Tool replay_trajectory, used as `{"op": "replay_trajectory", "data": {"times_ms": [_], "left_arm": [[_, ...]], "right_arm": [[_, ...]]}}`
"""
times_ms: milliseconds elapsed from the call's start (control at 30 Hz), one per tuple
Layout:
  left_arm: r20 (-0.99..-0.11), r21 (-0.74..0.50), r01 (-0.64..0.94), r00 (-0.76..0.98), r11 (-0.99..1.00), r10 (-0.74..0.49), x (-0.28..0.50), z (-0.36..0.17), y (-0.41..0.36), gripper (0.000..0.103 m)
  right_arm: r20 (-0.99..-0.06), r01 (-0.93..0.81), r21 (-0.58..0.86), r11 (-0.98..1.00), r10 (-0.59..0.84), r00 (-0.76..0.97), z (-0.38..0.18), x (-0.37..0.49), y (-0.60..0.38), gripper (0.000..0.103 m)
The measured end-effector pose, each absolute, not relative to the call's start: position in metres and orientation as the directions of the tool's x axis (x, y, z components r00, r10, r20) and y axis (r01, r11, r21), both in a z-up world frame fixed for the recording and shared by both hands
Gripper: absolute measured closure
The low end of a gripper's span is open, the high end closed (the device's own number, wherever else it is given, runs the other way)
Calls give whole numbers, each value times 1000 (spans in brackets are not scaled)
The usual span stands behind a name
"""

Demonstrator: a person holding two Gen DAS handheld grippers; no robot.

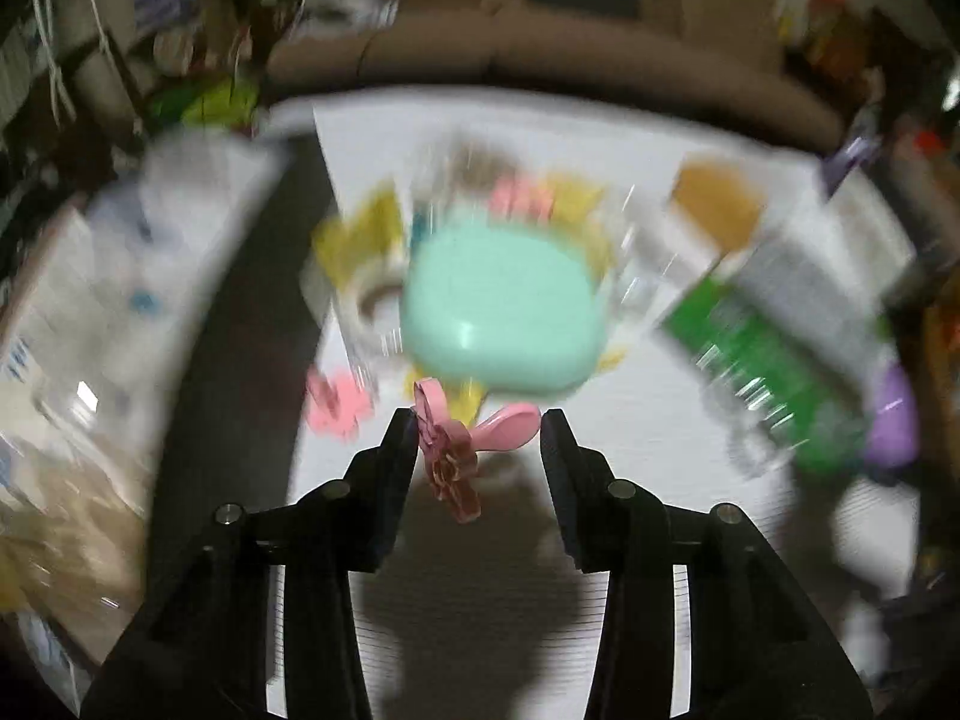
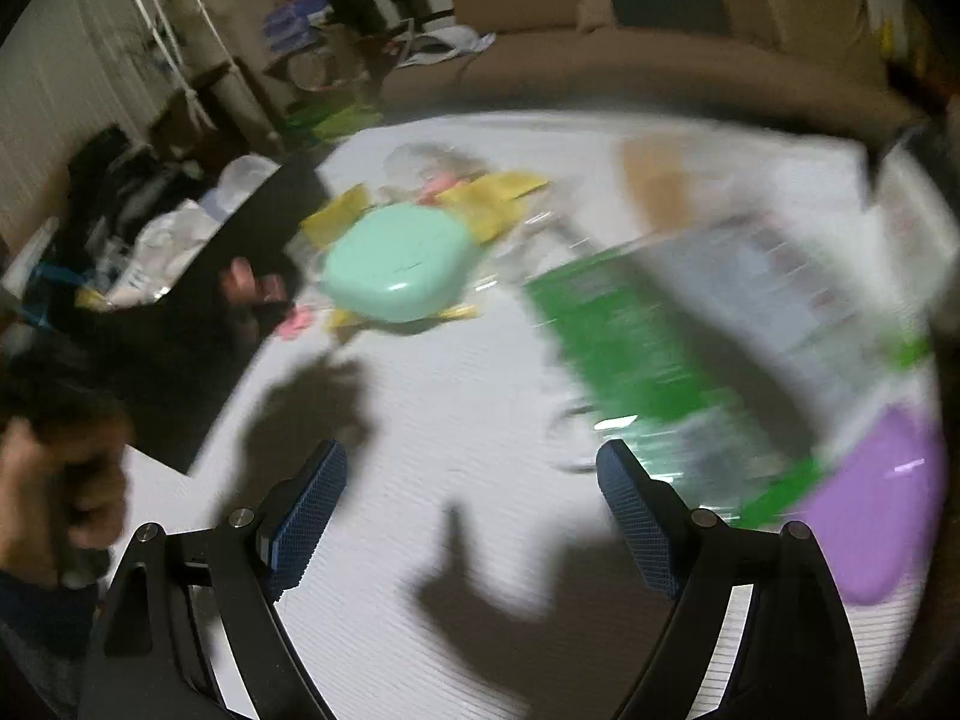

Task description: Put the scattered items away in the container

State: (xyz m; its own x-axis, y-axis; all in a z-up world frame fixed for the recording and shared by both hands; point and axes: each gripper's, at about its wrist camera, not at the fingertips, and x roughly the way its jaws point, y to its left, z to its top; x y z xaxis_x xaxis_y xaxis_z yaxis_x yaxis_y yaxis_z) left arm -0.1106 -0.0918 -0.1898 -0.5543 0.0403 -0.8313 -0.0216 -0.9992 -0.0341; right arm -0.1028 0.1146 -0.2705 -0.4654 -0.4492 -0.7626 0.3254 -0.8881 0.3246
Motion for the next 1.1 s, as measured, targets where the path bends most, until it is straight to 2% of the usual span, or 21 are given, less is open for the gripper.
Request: {"op": "replay_trajectory", "data": {"times_ms": [100, 233, 300, 367, 433, 500, 600, 633, 667, 700, 833, 1100], "left_arm": [[-746, -75, -15, -663, -997, 66, -103, -138, -130, 64], [-627, -73, 77, -779, -994, -14, -95, -106, -199, 64], [-620, -142, 130, -784, -981, -14, -91, -109, -235, 64], [-621, -236, 168, -783, -957, 16, -90, -116, -262, 64], [-630, -282, 184, -776, -942, 37, -89, -119, -283, 64], [-630, -249, 186, -777, -951, 13, -90, -117, -287, 64], [-625, -209, 184, -781, -961, -13, -88, -116, -285, 64], [-621, -205, 182, -783, -962, -16, -88, -116, -280, 64], [-617, -194, 182, -787, -964, -24, -87, -114, -276, 64], [-613, -177, 178, -789, -968, -34, -86, -112, -272, 64], [-608, -102, 167, -791, -981, -72, -85, -109, -257, 64], [-600, -94, 121, -799, -988, -40, -84, -104, -234, 64]], "right_arm": [[-746, 386, 357, -851, -508, -431, -287, -108, 64, 15], [-729, 521, 232, -822, -501, -466, -285, -119, -20, 17], [-728, 564, 186, -805, -498, -470, -287, -135, -56, 26], [-752, 577, 152, -803, -473, -459, -297, -153, -85, 41], [-778, 568, 163, -807, -459, -430, -310, -171, -102, 50], [-771, 566, 205, -799, -488, -409, -318, -183, -111, 54], [-763, 556, 177, -812, -470, -443, -324, -193, -121, 56], [-763, 545, 165, -822, -456, -458, -327, -197, -124, 64], [-760, 537, 174, -825, -459, -460, -329, -200, -125, 82], [-759, 529, 194, -826, -468, -452, -330, -203, -125, 95], [-735, 524, 216, -824, -490, -468, -319, -194, -116, 99], [-676, 524, 152, -838, -475, -563, -266, -144, -52, 99]]}}
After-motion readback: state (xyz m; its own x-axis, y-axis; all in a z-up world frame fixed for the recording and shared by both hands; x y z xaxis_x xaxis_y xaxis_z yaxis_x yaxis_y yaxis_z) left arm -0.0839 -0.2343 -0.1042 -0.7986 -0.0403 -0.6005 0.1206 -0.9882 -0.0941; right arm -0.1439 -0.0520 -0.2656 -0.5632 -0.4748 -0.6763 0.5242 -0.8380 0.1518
